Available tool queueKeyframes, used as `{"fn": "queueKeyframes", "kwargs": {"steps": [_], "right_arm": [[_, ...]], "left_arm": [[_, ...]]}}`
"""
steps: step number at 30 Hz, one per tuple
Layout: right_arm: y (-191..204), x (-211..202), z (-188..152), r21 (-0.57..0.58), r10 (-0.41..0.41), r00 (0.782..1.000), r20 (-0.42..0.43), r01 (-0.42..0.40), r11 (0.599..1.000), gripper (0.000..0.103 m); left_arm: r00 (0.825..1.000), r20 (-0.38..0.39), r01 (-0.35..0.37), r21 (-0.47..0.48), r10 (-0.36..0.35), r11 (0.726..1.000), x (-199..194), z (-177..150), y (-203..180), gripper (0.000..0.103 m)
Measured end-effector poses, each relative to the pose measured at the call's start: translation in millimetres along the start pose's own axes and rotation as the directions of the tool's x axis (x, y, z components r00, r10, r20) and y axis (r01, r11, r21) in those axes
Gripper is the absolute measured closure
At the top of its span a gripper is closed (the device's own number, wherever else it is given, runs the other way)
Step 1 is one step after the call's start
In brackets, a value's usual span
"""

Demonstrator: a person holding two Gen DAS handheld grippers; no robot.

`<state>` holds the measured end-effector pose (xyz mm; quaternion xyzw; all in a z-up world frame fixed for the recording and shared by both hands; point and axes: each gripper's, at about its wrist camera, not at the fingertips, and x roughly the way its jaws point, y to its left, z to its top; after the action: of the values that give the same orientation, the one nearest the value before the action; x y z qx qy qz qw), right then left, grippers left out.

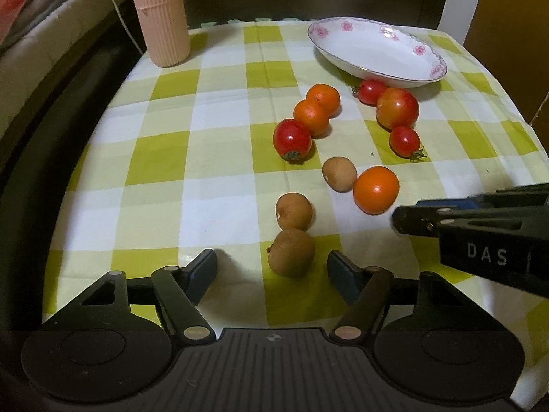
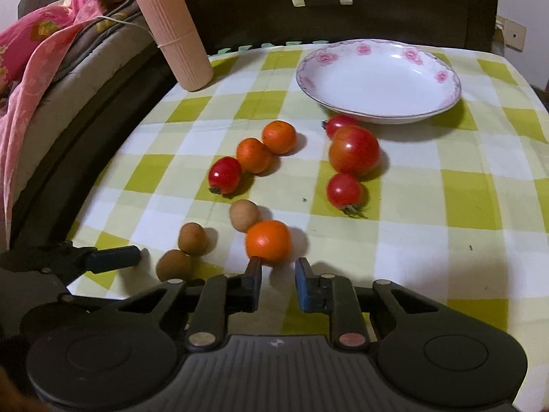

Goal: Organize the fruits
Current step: 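Move left tool to a brown round fruit while right tool approaches an orange tomato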

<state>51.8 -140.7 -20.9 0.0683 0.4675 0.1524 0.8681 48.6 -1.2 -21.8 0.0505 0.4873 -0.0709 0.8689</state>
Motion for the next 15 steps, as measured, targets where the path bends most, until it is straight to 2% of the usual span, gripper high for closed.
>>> {"fn": "queueKeyframes", "kwargs": {"steps": [2, 4, 7, 13, 15], "right_arm": [[-1.5, 0.7, -2.2, 0.002, -0.007, 1.0, -0.009, 0.007, 1.0, 0.088], [-2.8, 0.4, -4.0, -0.001, -0.018, 1.0, -0.013, 0.018, 1.0, 0.089], [-5.9, 1.1, -4.1, 0.01, -0.015, 1.0, -0.027, 0.015, 1.0, 0.089], [-5.4, -12.1, 1.3, 0.007, 0.036, 0.999, 0.001, -0.036, 0.999, 0.087], [-2.1, -11.2, 2.7, -0.007, 0.043, 0.999, 0.012, -0.043, 0.999, 0.083]], "left_arm": [[1.0, 0.002, 0.005, 0.019, -0.005, 1.0, -1.1, 1.1, -3.2, 0.034], [1.0, 0.003, 0.026, 0.042, -0.026, 0.999, -2.5, 1.9, -6.9, 0.048], [1.0, -0.005, 0.02, 0.066, -0.02, 0.998, -3.9, 2.6, -10.5, 0.057], [0.999, -0.015, 0.034, 0.067, -0.033, 0.997, -4.6, 1.4, -9.8, 0.066], [0.999, -0.006, 0.042, 0.066, -0.042, 0.997, -3.1, 1.9, -8.6, 0.066]]}}
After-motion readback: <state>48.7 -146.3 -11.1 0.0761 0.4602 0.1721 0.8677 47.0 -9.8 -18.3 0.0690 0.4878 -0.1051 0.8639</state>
